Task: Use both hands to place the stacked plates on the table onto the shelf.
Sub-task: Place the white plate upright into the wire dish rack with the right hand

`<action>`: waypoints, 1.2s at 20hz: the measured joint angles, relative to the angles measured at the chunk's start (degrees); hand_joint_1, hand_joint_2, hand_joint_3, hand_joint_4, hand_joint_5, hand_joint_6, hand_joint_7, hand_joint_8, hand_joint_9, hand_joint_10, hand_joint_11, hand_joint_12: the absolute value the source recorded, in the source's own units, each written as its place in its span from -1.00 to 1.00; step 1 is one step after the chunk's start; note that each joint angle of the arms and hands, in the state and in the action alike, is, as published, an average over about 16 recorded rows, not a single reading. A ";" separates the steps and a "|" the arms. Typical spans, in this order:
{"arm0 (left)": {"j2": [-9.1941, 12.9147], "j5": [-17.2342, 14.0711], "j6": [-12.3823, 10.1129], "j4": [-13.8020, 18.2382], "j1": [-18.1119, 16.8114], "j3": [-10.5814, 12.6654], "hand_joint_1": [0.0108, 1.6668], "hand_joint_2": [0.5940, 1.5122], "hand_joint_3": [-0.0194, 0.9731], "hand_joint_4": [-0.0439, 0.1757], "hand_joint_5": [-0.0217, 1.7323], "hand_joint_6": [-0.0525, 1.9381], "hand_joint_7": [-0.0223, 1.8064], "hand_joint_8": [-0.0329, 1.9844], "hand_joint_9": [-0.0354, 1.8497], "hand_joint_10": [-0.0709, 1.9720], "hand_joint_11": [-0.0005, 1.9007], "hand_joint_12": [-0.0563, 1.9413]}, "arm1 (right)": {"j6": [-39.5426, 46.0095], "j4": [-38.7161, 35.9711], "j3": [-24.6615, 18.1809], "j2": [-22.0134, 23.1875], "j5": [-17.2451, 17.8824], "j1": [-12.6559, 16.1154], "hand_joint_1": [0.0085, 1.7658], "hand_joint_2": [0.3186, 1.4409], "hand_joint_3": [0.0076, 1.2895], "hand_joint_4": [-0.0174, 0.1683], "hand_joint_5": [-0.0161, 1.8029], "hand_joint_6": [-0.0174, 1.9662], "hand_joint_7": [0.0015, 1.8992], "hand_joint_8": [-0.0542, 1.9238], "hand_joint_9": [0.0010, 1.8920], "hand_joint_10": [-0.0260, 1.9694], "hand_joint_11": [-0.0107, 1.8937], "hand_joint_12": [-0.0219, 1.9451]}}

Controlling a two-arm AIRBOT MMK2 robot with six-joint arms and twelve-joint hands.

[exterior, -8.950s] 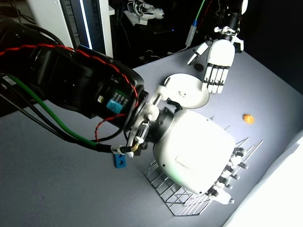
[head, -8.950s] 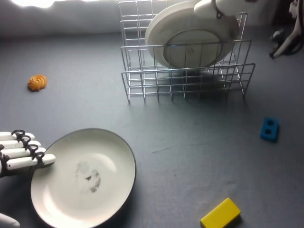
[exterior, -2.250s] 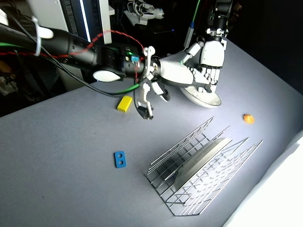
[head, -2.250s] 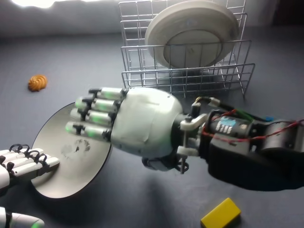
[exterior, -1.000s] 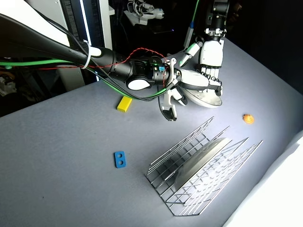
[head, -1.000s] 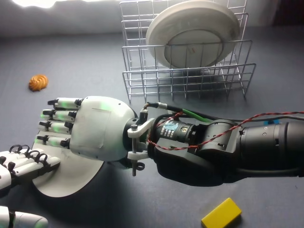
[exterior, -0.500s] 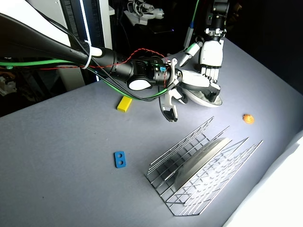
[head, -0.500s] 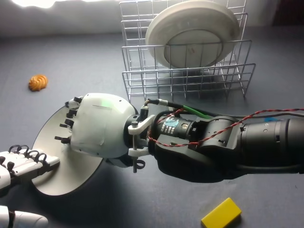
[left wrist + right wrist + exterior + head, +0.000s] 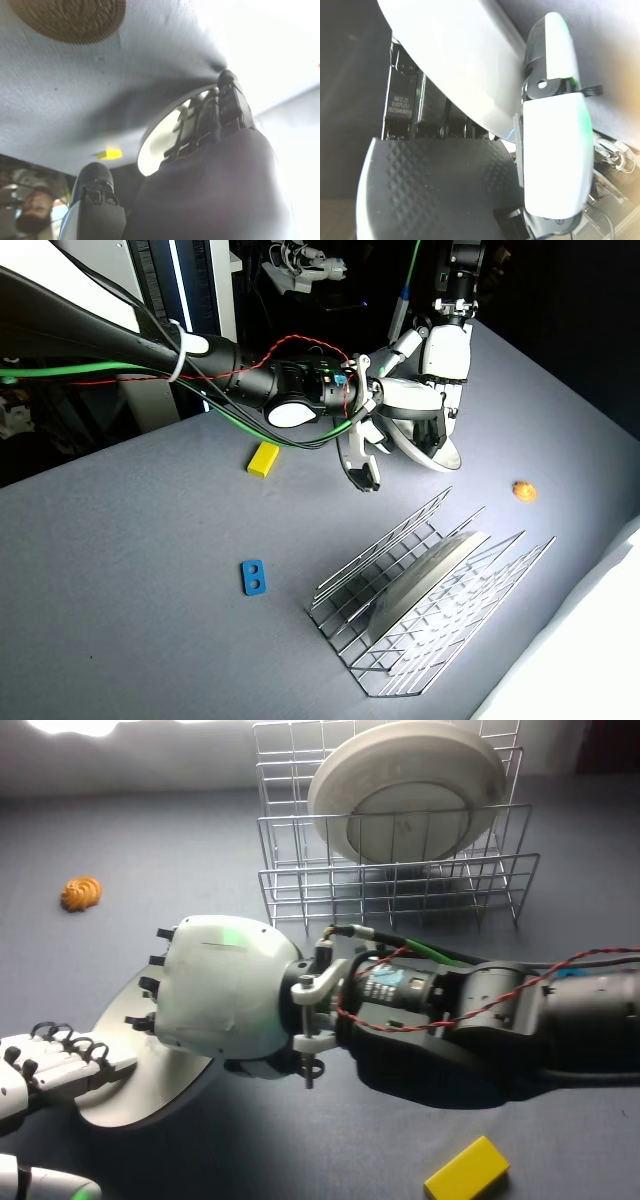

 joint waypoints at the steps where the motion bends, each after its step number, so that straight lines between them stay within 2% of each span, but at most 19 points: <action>1: 0.00 -0.19 0.01 0.43 -0.49 0.41 -1.00 0.12 -0.93 -0.62 -0.99 -0.97 -0.96 -0.97 -0.98 -0.97 -0.97 -0.95 | 0.01 0.04 -0.87 0.80 0.09 0.01 0.23 0.19 -0.99 -0.94 -0.07 -0.40 0.09 -0.40 0.37 -0.89 0.08 -0.01; 7: 0.07 -1.33 0.09 2.85 -4.90 3.47 -1.00 0.12 -0.93 -0.59 -0.97 -0.95 -0.95 -0.97 -0.96 -0.95 -0.98 -0.95 | 0.16 0.60 -7.12 6.74 0.67 0.53 0.27 0.17 -0.99 -0.91 0.01 -0.30 0.18 -0.30 0.46 -0.91 0.11 0.04; 12: 0.14 -1.28 0.14 3.40 -8.92 6.20 -1.00 0.11 -0.93 -0.59 -0.96 -0.94 -0.95 -0.97 -0.94 -0.93 -0.98 -0.95 | 0.25 0.94 -13.07 12.65 1.50 1.41 0.30 0.17 -0.99 -0.87 0.07 -0.22 0.24 -0.27 0.47 -0.92 0.10 0.06; 18: 0.26 0.65 0.03 2.95 -13.40 8.80 -1.00 0.11 -0.93 -0.60 -0.95 -0.94 -0.94 -0.97 -0.94 -0.91 -0.98 -0.95 | -0.05 1.22 -20.28 19.95 3.87 3.38 0.32 0.17 -0.99 -0.83 0.11 -0.14 0.25 -0.26 0.48 -0.93 0.09 0.04; 24: 0.52 3.74 -0.35 2.64 -15.95 10.41 -1.00 0.11 -0.93 -0.59 -0.95 -0.94 -0.94 -0.97 -0.94 -0.91 -0.98 -0.95 | -0.24 2.58 -26.18 26.55 6.18 6.05 0.33 0.17 -0.99 -0.83 0.12 -0.11 0.25 -0.26 0.49 -0.93 0.10 0.00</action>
